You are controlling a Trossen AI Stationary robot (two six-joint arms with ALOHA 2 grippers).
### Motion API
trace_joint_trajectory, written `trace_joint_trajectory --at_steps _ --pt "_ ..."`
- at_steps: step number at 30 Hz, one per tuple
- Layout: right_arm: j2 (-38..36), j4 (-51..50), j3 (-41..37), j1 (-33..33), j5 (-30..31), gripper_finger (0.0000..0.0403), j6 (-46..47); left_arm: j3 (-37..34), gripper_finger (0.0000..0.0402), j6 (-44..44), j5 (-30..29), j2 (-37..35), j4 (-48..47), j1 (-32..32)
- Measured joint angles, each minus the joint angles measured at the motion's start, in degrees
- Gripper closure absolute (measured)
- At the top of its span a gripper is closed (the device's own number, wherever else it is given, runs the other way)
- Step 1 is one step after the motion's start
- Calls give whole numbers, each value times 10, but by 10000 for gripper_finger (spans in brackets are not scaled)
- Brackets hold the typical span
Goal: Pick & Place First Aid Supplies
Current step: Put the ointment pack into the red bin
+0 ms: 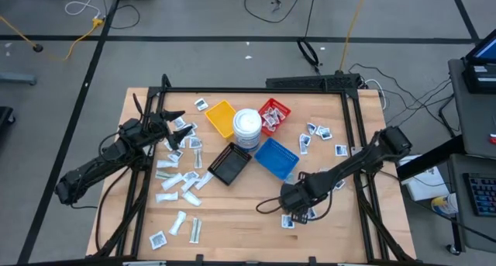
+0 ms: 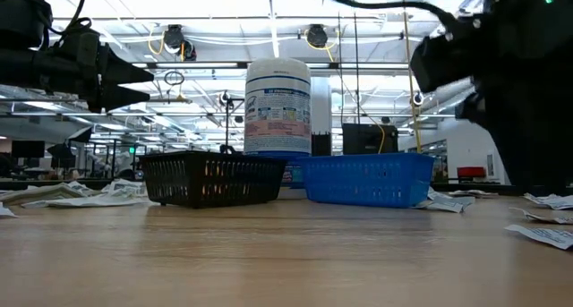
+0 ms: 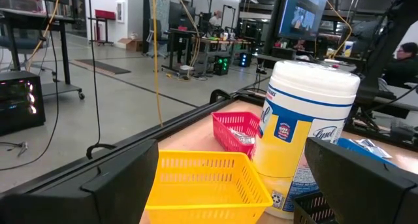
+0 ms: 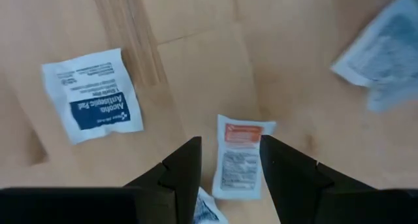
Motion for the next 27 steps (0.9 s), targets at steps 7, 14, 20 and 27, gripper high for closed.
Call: trace_joint_trajectory --at_steps 7,14,20,27 --pt "36 35 -14 9 7 250 18 0 9 0 0 0 0 0" --pt "37 51 -23 9 17 277 33 0 9 0 0 0 0 0" --pt "39 54 -24 10 28 377 -2 0 9 0 0 0 0 0" --pt "26 50 -25 8 31 400 -28 0 9 0 0 0 0 0"
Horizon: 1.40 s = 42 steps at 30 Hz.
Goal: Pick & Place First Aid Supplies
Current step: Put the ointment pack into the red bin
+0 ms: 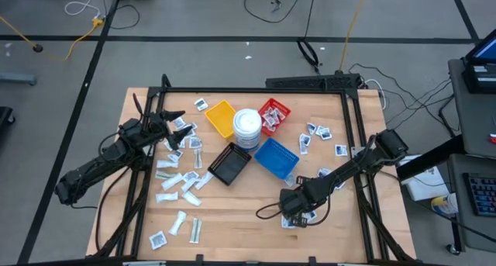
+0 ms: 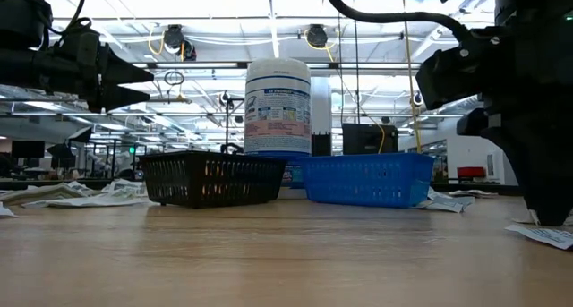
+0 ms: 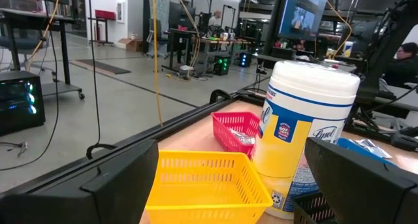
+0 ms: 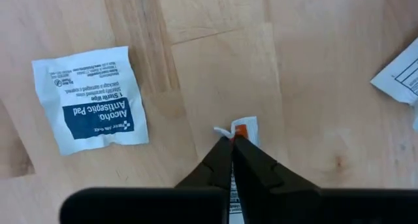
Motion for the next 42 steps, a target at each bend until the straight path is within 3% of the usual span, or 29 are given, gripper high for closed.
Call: trace_joint_trajectory --at_steps 6,17,24,42 --pt "-55 -51 5 -8 -3 402 4 0 9 0 0 0 0 0" --pt "-141 -223 56 -43 -64 402 -3 0 9 0 0 0 0 0" --pt "-151 -244 66 -61 -67 403 -29 0 9 0 0 0 0 0" --pt "-152 -246 66 -365 -62 403 -228 0 9 0 0 0 0 0"
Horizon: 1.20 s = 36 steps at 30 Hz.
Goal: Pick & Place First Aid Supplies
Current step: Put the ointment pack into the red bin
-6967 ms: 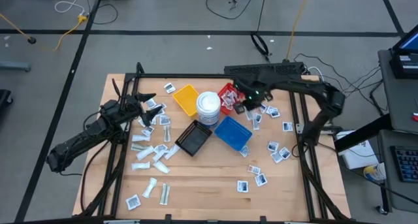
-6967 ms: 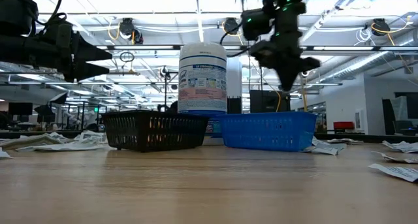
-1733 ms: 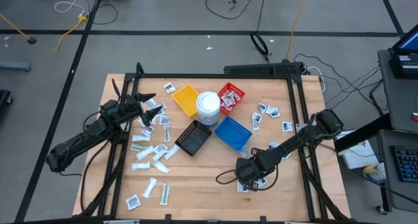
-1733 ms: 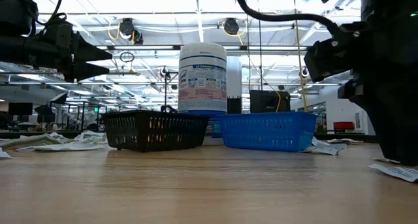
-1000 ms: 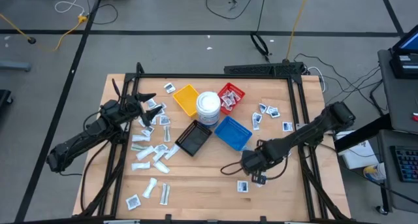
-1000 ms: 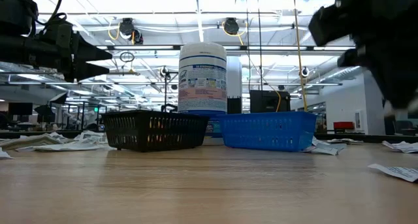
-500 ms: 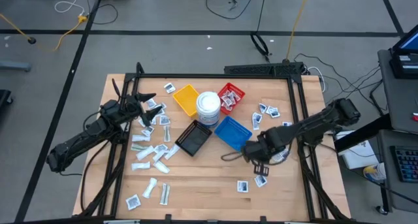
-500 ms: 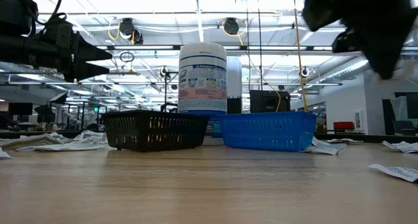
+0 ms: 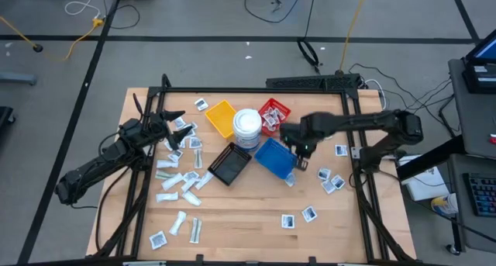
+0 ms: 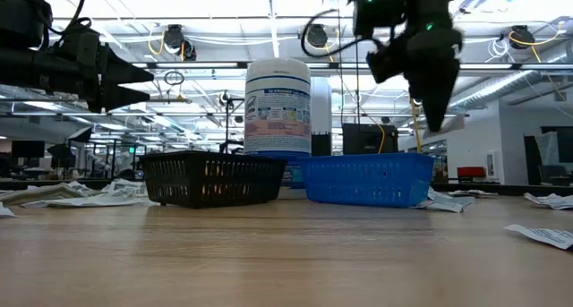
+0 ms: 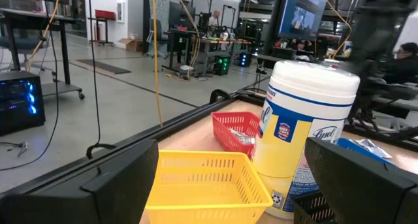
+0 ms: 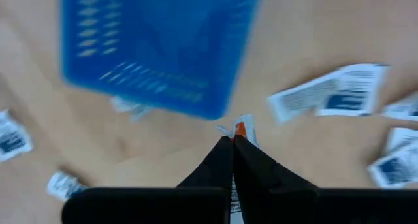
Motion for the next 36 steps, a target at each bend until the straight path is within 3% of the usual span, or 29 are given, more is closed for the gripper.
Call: trace_joint_trajectory --at_steps 11,15,31,36 --pt "2 6 1 -178 1 403 -65 0 9 0 0 0 0 0" --pt "60 -1 41 -206 1 403 -72 0 9 0 0 0 0 0" --pt "326 -103 408 -237 0 403 -164 0 9 0 0 0 0 0" --pt "359 -120 459 -237 0 403 -171 0 9 0 0 0 0 0"
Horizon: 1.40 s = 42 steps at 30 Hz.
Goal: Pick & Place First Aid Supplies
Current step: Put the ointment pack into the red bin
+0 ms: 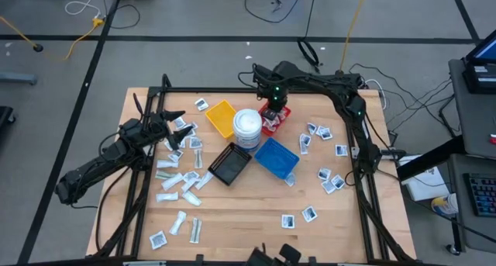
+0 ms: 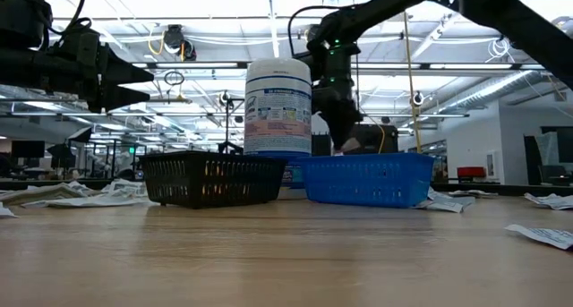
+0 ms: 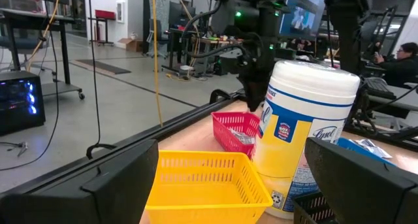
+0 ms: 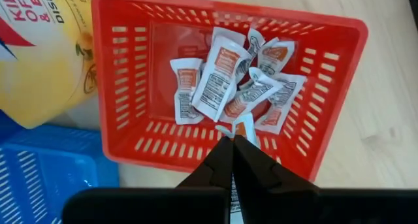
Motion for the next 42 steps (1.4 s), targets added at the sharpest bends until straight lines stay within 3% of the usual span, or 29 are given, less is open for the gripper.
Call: trace_joint_trajectory --at_steps 14,21,26,36,42 --pt "6 124 -83 15 17 403 9 0 9 0 0 0 0 0" --pt "6 142 -88 16 15 389 12 0 9 0 0 0 0 0" --pt "6 134 -88 16 14 348 13 0 9 0 0 0 0 0" --pt "6 134 -88 16 14 220 15 0 9 0 0 0 0 0" --pt "-16 124 -89 14 55 206 158 0 9 0 0 0 0 0"
